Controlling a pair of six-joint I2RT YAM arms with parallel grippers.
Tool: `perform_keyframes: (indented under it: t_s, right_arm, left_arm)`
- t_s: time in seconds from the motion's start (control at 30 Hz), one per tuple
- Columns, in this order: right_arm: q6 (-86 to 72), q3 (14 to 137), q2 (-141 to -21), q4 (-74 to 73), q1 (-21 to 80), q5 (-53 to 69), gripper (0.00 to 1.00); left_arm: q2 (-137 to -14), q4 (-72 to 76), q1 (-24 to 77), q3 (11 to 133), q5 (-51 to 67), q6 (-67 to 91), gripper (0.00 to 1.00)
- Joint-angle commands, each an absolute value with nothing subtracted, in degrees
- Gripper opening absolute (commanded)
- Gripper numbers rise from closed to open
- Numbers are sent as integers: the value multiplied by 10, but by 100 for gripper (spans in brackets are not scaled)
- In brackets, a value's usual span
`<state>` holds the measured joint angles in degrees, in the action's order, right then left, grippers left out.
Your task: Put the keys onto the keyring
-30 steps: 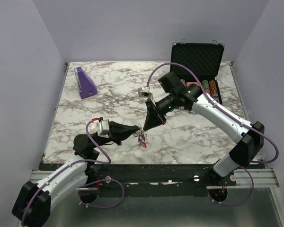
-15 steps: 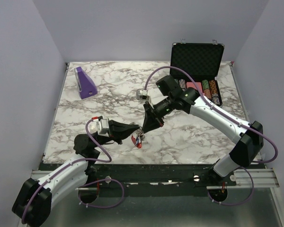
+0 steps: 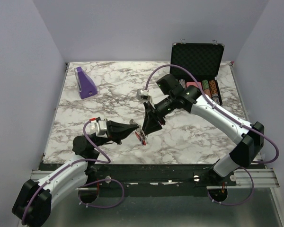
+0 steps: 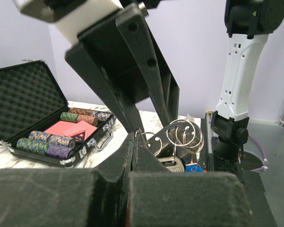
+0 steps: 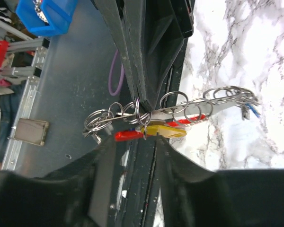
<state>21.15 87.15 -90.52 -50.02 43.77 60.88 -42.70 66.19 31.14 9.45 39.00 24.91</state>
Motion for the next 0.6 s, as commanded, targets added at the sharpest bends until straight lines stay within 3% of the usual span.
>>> perform_keyframes:
  t_s: [0.0, 0.23, 0.57]
  right_arm:
    - [292, 918, -890, -572, 426, 620, 53]
    - [336, 918, -899, -580, 426, 651, 53]
    - [288, 916, -919, -516, 439, 633, 38]
  left_arm:
    - [-417, 656, 309, 93, 439, 250, 0]
    - [-417, 650, 308, 97, 435, 252, 0]
    - [-433, 664, 310, 97, 425, 263, 0]
